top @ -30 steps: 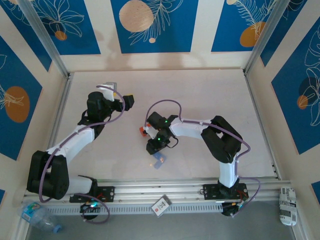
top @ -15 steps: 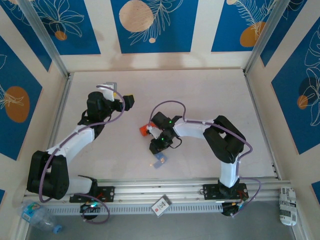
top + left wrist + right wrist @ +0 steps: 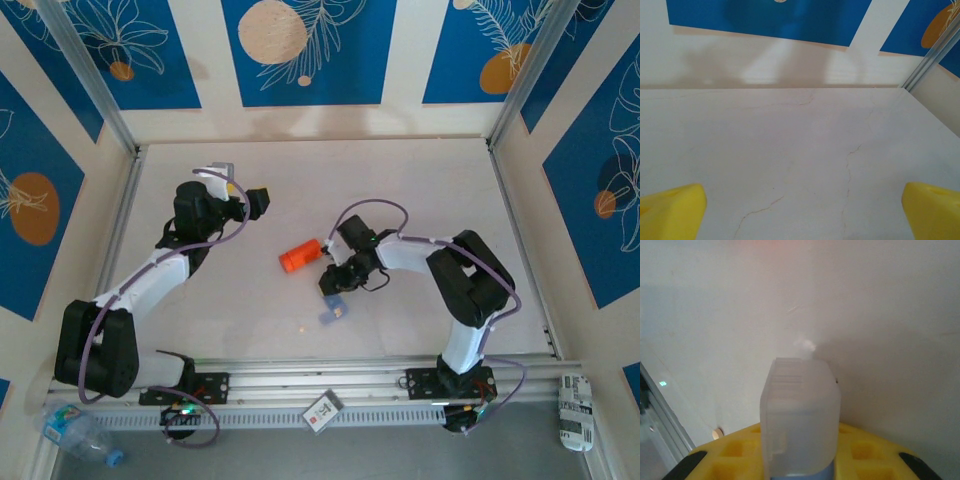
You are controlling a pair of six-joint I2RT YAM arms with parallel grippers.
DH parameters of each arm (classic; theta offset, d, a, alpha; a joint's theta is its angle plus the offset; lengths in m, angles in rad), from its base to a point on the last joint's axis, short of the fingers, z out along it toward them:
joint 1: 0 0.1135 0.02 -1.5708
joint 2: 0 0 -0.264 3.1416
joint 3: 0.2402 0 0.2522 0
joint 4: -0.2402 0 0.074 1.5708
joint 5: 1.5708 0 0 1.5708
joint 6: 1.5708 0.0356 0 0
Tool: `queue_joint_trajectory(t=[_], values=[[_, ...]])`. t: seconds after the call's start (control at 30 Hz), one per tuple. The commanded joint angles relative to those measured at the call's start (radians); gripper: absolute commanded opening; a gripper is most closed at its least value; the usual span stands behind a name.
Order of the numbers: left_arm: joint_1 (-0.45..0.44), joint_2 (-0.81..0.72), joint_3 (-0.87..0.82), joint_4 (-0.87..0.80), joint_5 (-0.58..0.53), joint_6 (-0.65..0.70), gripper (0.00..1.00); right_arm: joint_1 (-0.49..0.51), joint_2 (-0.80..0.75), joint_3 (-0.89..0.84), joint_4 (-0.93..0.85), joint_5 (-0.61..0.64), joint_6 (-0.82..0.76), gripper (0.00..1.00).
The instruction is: Sort the pills into containers
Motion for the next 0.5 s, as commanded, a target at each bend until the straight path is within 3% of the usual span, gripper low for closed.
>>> queue_joint_trajectory(t=[0.0,0.3,0.47], values=[[0.012,0.009,0.031,0.028,0.025,-0.019,1.0,-0.065,-0.054,-0.051,0.12,-0.111,0.083,0.21],[0.012,0.019,0.032,0.028,0.041,-0.035,1.0,-0.235,-0.066,-0.174,0.423,-0.179,0.295,0.2],[0.011,0.02,0.034,0.012,0.047,-0.034,1.0,-0.272,-0.043,-0.232,0.629,-0.141,0.45,0.21]])
